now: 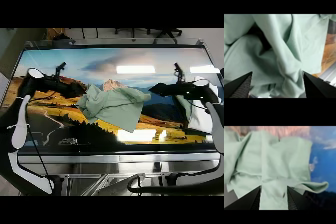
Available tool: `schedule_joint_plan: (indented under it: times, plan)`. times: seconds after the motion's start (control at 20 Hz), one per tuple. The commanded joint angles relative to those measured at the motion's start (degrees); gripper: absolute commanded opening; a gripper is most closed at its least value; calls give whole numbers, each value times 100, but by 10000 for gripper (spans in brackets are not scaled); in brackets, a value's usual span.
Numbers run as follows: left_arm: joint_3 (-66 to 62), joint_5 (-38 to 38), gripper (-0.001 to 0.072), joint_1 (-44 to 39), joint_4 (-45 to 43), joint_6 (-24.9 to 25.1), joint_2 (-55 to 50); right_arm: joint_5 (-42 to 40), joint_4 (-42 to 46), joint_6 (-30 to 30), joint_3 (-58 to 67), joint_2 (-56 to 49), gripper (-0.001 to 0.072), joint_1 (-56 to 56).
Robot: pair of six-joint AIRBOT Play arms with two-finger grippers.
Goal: Fold the shirts.
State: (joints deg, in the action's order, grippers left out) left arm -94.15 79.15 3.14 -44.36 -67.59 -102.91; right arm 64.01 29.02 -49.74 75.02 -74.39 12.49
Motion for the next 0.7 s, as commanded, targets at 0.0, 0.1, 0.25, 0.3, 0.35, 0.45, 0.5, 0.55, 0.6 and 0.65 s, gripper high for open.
schedule_joint_plan:
  times: [0.0, 0.1, 0.25, 0.3, 0.35, 0.45, 0.5, 0.55, 0.6, 0.65]
  plan:
    - [-146, 758, 698, 664, 33, -195, 216, 319, 649, -577, -262, 831, 374, 560]
    - [651, 479, 698, 839, 39, -98, 520, 345, 802, -647, -981, 1246, 374, 557]
    - [1805, -369, 698, 756, 214, 52, 671, 118, 785, -649, -2168, 1473, 392, 273]
    - [2059, -638, 699, 660, 415, 173, 623, 9, 785, -651, -2507, 1462, 392, 127]
    - [2236, -850, 698, 564, 669, 326, 553, -168, 767, -651, -2774, 1438, 392, -57]
    - [2339, -1187, 698, 269, 1019, 496, 295, -662, 595, -645, -3189, 1325, 392, -496]
    - [2258, -1307, 698, 120, 1001, 496, 133, -901, 538, -647, -3294, 1241, 392, -721]
    - [2116, -1344, 698, -7, 1005, 494, -35, -1095, 522, -649, -3324, 1121, 392, -951]
    - [1902, -1335, 698, -136, 1003, 492, -225, -1244, 463, -649, -3322, 979, 392, -1167]
    - [1672, -1329, 698, -232, 1001, 492, -385, -1375, 317, -643, -3322, 831, 392, -1342]
